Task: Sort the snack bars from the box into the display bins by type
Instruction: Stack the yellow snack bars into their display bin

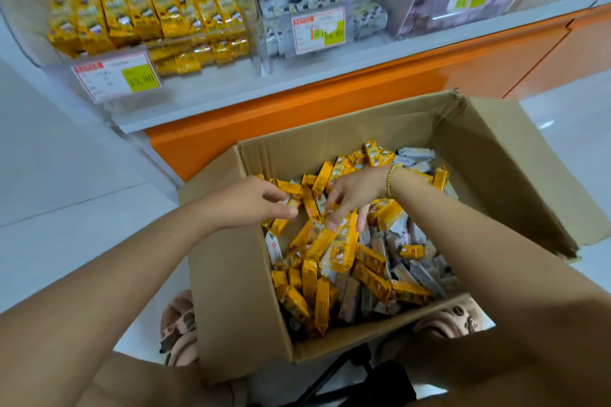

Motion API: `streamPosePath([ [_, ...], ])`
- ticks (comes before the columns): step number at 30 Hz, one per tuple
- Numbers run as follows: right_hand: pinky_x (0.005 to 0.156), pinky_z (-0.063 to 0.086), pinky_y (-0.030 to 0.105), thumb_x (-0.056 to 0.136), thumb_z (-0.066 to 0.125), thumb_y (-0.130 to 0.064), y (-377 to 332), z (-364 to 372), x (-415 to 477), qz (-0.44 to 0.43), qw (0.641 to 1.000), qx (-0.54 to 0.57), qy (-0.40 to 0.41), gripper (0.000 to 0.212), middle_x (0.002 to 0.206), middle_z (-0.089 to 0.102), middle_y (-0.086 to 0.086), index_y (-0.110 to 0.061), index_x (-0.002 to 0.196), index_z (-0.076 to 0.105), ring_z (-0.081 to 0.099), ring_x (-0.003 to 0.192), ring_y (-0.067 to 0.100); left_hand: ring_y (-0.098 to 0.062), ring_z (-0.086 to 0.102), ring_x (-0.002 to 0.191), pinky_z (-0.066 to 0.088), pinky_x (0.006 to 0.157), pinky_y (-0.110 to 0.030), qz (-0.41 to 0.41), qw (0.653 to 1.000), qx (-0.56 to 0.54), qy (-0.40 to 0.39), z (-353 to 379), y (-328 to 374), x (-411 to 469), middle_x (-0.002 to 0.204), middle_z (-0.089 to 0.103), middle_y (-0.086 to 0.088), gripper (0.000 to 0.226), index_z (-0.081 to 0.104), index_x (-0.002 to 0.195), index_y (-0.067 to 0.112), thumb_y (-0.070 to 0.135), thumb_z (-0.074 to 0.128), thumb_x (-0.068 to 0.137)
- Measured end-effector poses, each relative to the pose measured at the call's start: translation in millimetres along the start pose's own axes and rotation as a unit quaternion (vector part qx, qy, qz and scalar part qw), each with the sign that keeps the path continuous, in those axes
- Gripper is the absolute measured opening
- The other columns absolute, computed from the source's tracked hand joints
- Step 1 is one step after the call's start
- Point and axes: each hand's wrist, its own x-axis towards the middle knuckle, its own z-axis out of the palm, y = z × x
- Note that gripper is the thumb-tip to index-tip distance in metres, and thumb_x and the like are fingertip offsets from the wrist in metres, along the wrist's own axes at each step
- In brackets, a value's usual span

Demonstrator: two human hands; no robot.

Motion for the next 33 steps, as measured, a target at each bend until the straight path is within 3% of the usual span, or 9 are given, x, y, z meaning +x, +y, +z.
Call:
streamPosePath([
  [4, 0.077, 0.059, 0.029, 0.086, 0.066, -0.005, -33.9, -35.4, -42.3, -0.14, 0.982, 0.123, 0.013, 0.031, 0.096, 0.071, 0.001, 0.001, 0.116, 0.063, 0.069, 0.089, 0.012, -0.017, 0.06, 0.107, 0.046, 0.102, -0.04, -0.013, 0.96, -0.242, -0.138, 1.4, 13.6, -10.0, 0.116, 0.067, -0.007, 0.025, 0.064, 0.104, 0.021, 0.035, 0.062, 0.085],
  [8, 0.092, 0.053, 0.04, 0.077, 0.068, 0.014, -38.9, -50.0, -61.2, -0.229, 0.968, 0.105, 0.014, 0.052, 0.116, 0.065, 0.011, -0.007, 0.122, 0.055, 0.065, 0.104, 0.023, -0.027, 0.065, 0.102, 0.053, 0.091, -0.037, 0.005, 0.921, -0.376, -0.105, -10.4, 12.4, -13.1, 0.114, 0.067, -0.017, 0.038, 0.059, 0.113, 0.007, 0.02, 0.065, 0.078],
  [13, 0.066, 0.058, 0.025, 0.078, 0.068, 0.01, -48.7, -53.6, -70.8, -0.247, 0.939, 0.187, 0.149, 0.046, 0.104, 0.069, 0.008, -0.01, 0.116, 0.053, 0.07, 0.082, 0.014, -0.026, 0.069, 0.089, 0.059, 0.074, -0.032, 0.04, 0.874, -0.483, -0.039, -23.5, 16.9, -17.7, 0.11, 0.068, -0.018, 0.051, 0.057, 0.116, 0.004, 0.012, 0.068, 0.067],
  [17, 0.053, 0.056, 0.02, 0.082, 0.071, -0.009, -67.1, -54.3, -77.8, -0.237, 0.92, 0.191, 0.248, 0.02, 0.091, 0.066, 0.023, -0.014, 0.096, 0.058, 0.066, 0.063, 0.006, -0.024, 0.071, 0.081, 0.059, 0.062, -0.026, 0.062, 0.86, -0.506, 0.003, -33.3, 24.6, -21.0, 0.1, 0.072, -0.015, 0.05, 0.06, 0.115, 0.006, 0.015, 0.069, 0.067],
  [21, 0.045, 0.046, 0.013, 0.085, 0.067, -0.025, -86.4, -49.3, -78.2, -0.256, 0.88, 0.199, 0.346, 0.019, 0.057, 0.058, -0.001, -0.007, 0.082, 0.064, 0.058, 0.047, 0.002, -0.019, 0.071, 0.074, 0.058, 0.056, -0.026, 0.081, 0.857, -0.507, 0.046, -42.0, 32.6, -24.1, 0.089, 0.073, -0.009, 0.043, 0.065, 0.106, 0.006, 0.015, 0.07, 0.065],
  [23, 0.055, 0.052, 0.015, 0.086, 0.065, -0.014, -92.6, -49.7, -82.3, -0.291, 0.881, 0.246, 0.281, 0.007, 0.068, 0.068, -0.004, -0.008, 0.089, 0.063, 0.065, 0.062, 0.003, -0.018, 0.071, 0.076, 0.057, 0.056, -0.026, 0.085, 0.848, -0.519, 0.064, -49.0, 34.5, -25.9, 0.092, 0.073, -0.01, 0.045, 0.065, 0.107, 0.003, 0.015, 0.07, 0.064],
  [25, 0.066, 0.057, 0.019, 0.082, 0.067, -0.002, -96.5, -52.2, -86.8, -0.314, 0.877, 0.279, 0.233, 0.021, 0.089, 0.072, 0.006, -0.005, 0.102, 0.062, 0.069, 0.078, 0.01, -0.017, 0.071, 0.077, 0.057, 0.057, -0.025, 0.09, 0.843, -0.524, 0.081, -58.2, 34.7, -29.5, 0.093, 0.073, -0.01, 0.046, 0.064, 0.109, 0.003, 0.016, 0.069, 0.065],
  [29, 0.058, 0.055, 0.019, 0.068, 0.077, -0.019, -111.5, -54.5, -81.8, -0.313, 0.83, 0.332, 0.321, 0.042, 0.098, 0.064, 0.033, -0.008, 0.106, 0.062, 0.067, 0.071, 0.02, -0.015, 0.072, 0.077, 0.058, 0.061, -0.023, 0.111, 0.848, -0.502, 0.13, -71.7, 35.4, -39.4, 0.091, 0.074, -0.005, 0.04, 0.066, 0.104, 0.008, 0.018, 0.071, 0.066],
  [33, 0.059, 0.055, 0.022, 0.064, 0.078, -0.026, -128.1, -57.1, -75.3, -0.344, 0.808, 0.326, 0.352, 0.059, 0.099, 0.063, 0.034, -0.003, 0.113, 0.058, 0.066, 0.07, 0.02, -0.014, 0.072, 0.083, 0.057, 0.061, -0.021, 0.129, 0.834, -0.493, 0.209, -81.2, 38.2, -45.8, 0.09, 0.075, -0.002, 0.038, 0.065, 0.101, 0.012, 0.018, 0.073, 0.064],
])
